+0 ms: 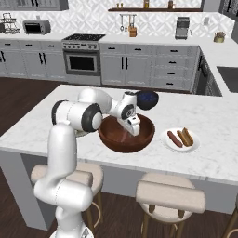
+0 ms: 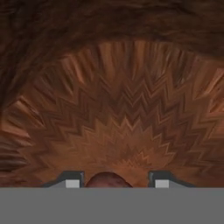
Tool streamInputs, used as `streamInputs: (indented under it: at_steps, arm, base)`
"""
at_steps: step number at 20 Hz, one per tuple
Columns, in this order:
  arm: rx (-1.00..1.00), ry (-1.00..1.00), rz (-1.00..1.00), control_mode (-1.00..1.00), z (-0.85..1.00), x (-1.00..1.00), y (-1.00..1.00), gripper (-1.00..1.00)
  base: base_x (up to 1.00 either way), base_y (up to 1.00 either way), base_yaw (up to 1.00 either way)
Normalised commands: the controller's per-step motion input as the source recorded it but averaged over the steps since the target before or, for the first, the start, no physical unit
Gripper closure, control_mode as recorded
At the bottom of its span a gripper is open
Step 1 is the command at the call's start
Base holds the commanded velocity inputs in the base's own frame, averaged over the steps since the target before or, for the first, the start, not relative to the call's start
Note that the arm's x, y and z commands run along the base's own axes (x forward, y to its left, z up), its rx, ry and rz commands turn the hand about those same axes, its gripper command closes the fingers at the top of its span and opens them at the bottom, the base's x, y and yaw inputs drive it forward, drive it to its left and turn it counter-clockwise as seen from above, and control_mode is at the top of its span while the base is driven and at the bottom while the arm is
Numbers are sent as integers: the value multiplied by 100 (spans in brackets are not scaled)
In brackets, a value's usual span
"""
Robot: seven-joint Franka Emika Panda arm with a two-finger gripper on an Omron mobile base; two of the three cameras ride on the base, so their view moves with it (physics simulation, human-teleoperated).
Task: Place one bun and one sausage from the bowl on each plate.
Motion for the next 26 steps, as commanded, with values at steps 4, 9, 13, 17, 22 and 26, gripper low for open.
streamInputs:
  at_steps: [4,9,13,17,22,26]
  arm:
    - [-7,-4,0,-100,100,-4,-1,100]
    - [-22,4,1,-100,100,-1,43,100]
    - [-23,14,1,-100,100,-1,78,100]
    - [-2,13,3,-100,93,-28,81,100]
    - [23,-12,38,-100,-1,-24,67,100]
    - [31,-33,48,-100,-35,5,44,100]
  base:
    - [0,0,0]
    - [0,0,0]
    - [0,0,0]
    - [0,0,0]
    - [0,0,0]
    - [0,0,0]
